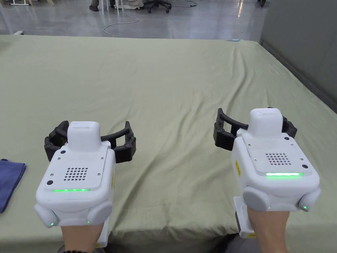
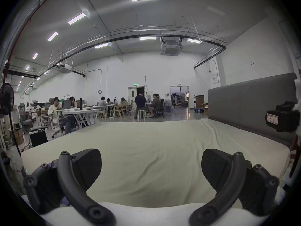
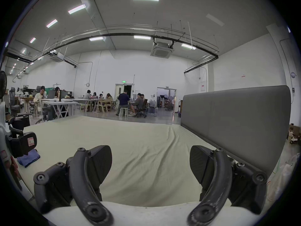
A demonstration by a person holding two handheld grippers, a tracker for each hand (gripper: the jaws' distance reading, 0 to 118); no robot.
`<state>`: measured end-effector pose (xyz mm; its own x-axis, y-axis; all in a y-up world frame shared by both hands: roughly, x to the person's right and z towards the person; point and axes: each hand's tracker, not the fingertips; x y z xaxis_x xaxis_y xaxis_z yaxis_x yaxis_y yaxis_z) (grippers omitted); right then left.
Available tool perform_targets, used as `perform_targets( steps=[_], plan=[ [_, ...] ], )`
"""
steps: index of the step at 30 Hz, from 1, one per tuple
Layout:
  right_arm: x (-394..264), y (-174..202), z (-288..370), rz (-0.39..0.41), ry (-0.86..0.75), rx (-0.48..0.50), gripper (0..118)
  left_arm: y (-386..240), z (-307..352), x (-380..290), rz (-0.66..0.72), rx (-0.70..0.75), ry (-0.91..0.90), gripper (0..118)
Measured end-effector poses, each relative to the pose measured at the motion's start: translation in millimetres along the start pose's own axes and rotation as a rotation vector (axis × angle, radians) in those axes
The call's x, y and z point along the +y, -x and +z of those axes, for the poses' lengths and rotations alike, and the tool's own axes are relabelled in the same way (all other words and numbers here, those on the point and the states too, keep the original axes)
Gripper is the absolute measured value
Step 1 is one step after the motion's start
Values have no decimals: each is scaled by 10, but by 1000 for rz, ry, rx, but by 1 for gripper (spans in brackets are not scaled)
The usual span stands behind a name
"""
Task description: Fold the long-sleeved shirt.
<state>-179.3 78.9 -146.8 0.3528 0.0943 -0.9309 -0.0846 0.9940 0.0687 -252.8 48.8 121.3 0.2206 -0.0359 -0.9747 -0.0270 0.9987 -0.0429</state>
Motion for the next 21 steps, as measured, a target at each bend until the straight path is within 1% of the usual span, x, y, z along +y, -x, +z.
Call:
perform_targets(
  steps=[4, 21],
  plan=[
    [5, -12, 27, 0, -14, -5, 99, 31, 20, 13, 34, -14, -3, 118],
    [82, -8, 16, 8, -18, -4, 99, 70, 12, 13, 29, -19, -1, 118]
  ],
)
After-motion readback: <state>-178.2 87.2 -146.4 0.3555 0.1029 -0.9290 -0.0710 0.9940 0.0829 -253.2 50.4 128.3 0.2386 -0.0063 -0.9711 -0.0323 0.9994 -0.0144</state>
